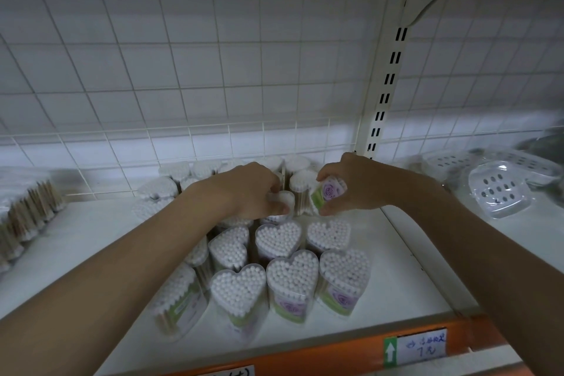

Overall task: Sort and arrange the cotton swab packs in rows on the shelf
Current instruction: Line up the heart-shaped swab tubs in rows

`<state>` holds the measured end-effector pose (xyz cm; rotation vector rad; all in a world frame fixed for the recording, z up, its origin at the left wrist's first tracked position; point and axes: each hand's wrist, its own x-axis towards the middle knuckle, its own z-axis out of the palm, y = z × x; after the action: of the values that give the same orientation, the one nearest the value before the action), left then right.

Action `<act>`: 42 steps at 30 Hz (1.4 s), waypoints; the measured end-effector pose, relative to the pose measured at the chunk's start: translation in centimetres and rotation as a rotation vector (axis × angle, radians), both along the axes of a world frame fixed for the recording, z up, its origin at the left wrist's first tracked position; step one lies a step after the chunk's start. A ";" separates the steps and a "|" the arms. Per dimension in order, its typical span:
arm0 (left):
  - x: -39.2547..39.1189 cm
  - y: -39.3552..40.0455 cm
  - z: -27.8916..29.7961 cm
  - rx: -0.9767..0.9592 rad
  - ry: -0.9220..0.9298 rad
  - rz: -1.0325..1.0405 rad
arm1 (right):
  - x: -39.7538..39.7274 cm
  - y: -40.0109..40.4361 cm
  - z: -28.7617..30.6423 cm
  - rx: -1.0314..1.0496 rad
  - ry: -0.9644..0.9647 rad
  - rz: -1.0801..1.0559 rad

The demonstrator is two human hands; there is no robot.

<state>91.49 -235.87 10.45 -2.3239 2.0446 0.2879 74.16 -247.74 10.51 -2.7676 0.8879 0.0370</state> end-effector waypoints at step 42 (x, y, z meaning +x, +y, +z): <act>-1.0 0.7 0.9 0.047 -0.024 0.004 | 0.8 0.5 -1.2 0.255 -0.120 0.080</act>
<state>90.51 -235.22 11.34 -2.2939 2.0007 0.3033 74.98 -247.21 9.30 -2.5363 0.6898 -0.0028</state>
